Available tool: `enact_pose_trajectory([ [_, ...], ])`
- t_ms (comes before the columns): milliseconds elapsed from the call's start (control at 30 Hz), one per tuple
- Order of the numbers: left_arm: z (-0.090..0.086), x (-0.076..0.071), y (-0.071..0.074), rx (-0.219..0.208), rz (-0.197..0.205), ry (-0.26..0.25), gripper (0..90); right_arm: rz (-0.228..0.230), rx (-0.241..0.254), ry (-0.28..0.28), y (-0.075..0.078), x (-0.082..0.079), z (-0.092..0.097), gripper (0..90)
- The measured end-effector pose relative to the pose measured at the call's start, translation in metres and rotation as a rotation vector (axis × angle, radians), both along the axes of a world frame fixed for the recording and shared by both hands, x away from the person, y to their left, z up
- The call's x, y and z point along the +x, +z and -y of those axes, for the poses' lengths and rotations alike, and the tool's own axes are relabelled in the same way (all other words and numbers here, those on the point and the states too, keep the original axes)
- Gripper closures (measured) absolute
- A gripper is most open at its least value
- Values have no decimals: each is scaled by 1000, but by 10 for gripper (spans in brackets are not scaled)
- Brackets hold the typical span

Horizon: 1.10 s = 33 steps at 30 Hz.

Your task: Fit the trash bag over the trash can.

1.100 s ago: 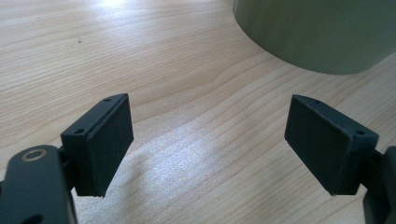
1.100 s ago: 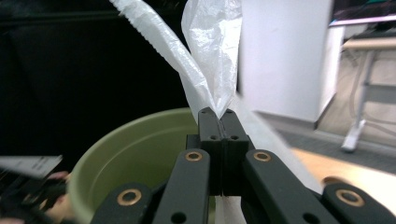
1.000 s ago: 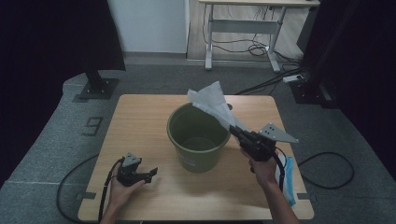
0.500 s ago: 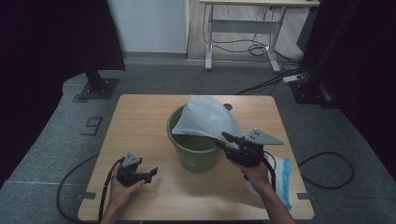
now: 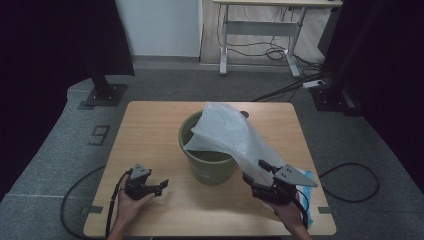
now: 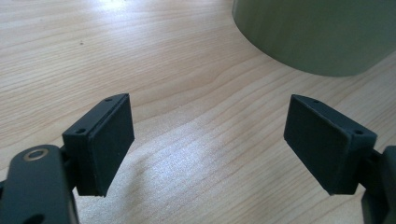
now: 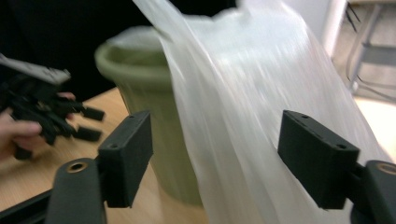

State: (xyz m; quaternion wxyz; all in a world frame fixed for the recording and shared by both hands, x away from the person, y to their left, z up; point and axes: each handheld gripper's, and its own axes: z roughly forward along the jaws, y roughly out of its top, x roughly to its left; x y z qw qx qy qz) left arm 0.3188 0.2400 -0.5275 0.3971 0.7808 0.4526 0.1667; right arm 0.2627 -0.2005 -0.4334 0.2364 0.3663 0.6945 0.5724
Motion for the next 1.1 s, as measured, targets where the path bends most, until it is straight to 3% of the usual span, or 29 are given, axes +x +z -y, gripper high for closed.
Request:
enact_pose_trajectory([
  [267, 1, 0, 2, -16, -1, 5, 165, -47, -23, -89, -30, -6, 12, 199],
  [333, 2, 0, 2, -13, -1, 0, 166, -79, -29, -119, -41, -4, 13, 186],
  [467, 2, 0, 1, -12, -1, 0, 166, -105, -49, -146, -52, 1, 11, 183],
  [667, 1, 0, 2, -16, -1, -6, 174, -123, -65, -192, -55, 6, 7, 216],
  [700, 1, 0, 2, -28, -3, -12, 176, -121, -69, -199, -55, 8, 6, 309],
  [733, 1, 0, 3, -42, -6, -17, 177, -121, -69, -199, -55, 8, 6, 309],
  [800, 1, 0, 6, -45, -1, -25, 177, -103, -88, -202, -54, 8, 4, 443],
  [867, 0, -1, 9, -49, 2, -30, 186, -97, -97, -204, -54, 10, 4, 600],
  [900, -1, -2, 10, -45, 6, -27, 187, -84, -69, -218, -54, 10, 7, 748],
  [1100, -4, -7, 24, -45, 34, -45, 227, -29, -21, -202, -49, 8, 13, 881],
])
